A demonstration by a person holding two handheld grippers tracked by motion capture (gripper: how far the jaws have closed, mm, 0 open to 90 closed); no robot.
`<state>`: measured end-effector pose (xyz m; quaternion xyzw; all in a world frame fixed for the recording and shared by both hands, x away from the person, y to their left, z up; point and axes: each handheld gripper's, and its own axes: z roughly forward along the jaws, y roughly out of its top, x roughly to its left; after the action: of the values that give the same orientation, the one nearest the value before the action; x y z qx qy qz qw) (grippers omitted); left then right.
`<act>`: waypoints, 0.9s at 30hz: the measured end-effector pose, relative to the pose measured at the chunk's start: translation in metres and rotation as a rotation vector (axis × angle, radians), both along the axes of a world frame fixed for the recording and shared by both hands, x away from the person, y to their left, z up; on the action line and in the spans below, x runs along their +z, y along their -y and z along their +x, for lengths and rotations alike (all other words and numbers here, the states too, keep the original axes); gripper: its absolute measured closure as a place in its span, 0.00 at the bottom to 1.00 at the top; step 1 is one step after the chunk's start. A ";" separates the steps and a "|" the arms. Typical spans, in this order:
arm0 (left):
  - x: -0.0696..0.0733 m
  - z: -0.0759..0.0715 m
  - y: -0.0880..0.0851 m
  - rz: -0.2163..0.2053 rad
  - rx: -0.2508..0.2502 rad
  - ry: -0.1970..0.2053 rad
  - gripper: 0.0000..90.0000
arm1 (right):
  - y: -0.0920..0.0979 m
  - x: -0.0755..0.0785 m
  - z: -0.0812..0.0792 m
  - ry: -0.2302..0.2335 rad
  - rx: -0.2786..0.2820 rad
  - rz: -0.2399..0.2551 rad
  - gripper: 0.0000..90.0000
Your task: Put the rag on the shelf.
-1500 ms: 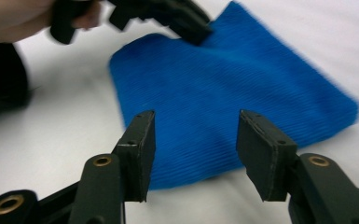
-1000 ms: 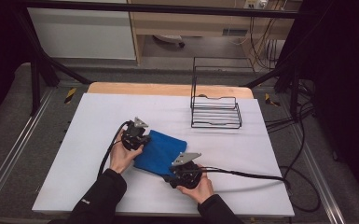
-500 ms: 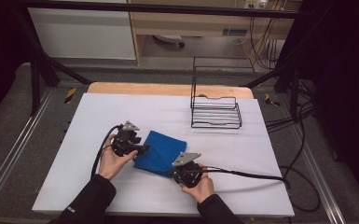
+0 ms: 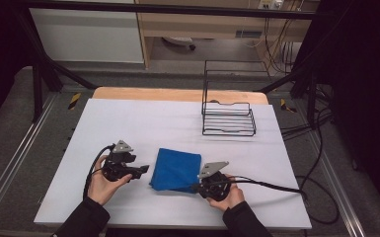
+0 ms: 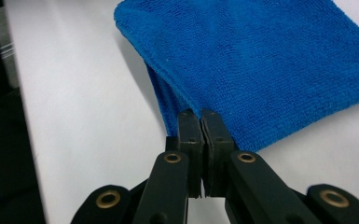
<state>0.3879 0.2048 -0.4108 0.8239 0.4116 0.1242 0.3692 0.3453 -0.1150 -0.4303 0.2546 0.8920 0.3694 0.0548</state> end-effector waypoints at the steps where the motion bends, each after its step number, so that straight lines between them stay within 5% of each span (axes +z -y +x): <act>1: 0.001 0.000 0.000 -0.004 0.003 0.002 0.34 | 0.005 0.000 -0.002 -0.002 0.001 0.006 0.98; 6: 0.002 0.000 0.008 0.004 -0.005 0.012 0.25 | 0.018 -0.003 -0.007 -0.020 0.045 -0.018 0.96; 11: 0.004 0.005 0.022 0.016 -0.024 0.017 0.17 | 0.021 -0.001 -0.009 -0.010 0.044 0.051 0.71; 16: 0.002 0.021 0.037 0.026 -0.020 0.005 0.17 | 0.035 0.014 -0.006 0.029 -0.061 0.150 0.43; 19: -0.003 0.035 0.045 0.022 0.002 -0.009 0.21 | 0.045 0.016 0.000 0.042 -0.153 0.170 0.29; 27: -0.020 0.061 0.060 0.013 0.027 -0.038 0.48 | 0.059 0.007 0.016 0.039 -0.278 0.175 0.19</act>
<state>0.4488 0.1446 -0.4303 0.8229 0.4287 0.1159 0.3543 0.3618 -0.1738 -0.4235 0.3720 0.8116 0.4392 0.1003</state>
